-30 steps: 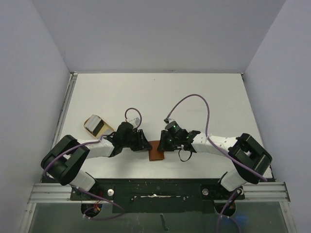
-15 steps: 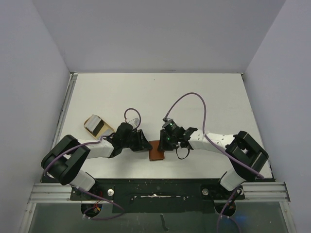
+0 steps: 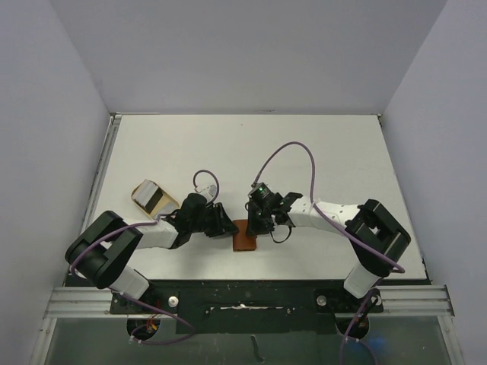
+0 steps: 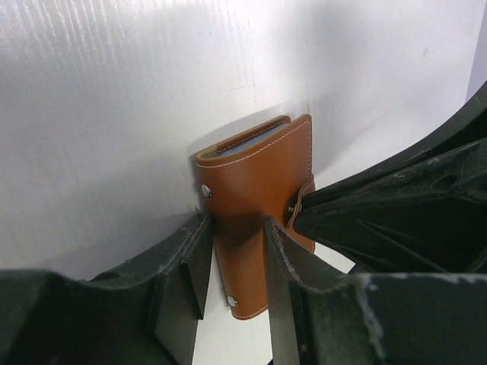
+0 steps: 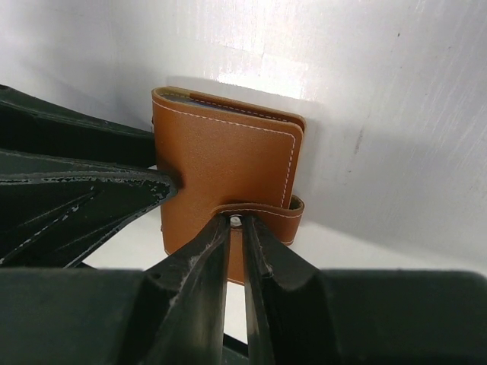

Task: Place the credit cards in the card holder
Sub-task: Close the card holder at the center of the board.

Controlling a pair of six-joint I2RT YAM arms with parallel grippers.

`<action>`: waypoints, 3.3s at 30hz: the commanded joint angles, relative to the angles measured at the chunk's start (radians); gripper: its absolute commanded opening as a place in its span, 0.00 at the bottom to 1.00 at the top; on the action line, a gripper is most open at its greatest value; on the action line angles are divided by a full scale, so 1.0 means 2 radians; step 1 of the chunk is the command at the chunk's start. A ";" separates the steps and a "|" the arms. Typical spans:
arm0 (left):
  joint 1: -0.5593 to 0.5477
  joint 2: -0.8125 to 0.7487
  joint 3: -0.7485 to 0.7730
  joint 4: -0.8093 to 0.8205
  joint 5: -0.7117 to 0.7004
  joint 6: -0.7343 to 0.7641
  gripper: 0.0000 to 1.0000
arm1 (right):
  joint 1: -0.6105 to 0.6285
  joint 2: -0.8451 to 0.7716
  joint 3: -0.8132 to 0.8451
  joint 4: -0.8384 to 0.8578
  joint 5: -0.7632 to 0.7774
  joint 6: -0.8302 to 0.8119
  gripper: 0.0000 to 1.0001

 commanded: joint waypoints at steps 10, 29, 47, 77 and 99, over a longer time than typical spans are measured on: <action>-0.006 0.005 -0.009 0.056 0.038 -0.017 0.30 | 0.000 0.132 0.023 -0.078 0.023 -0.012 0.15; 0.001 -0.029 0.008 0.021 0.030 0.001 0.30 | -0.009 0.135 0.129 -0.163 0.063 -0.041 0.20; 0.045 -0.164 0.058 -0.150 -0.042 0.057 0.46 | 0.013 0.020 0.131 -0.114 0.079 -0.038 0.14; 0.049 -0.114 0.058 -0.107 0.017 0.059 0.27 | 0.014 -0.018 0.072 -0.092 0.091 -0.009 0.23; 0.046 -0.020 0.060 -0.081 0.044 0.063 0.27 | 0.012 -0.005 0.044 -0.032 0.074 -0.001 0.23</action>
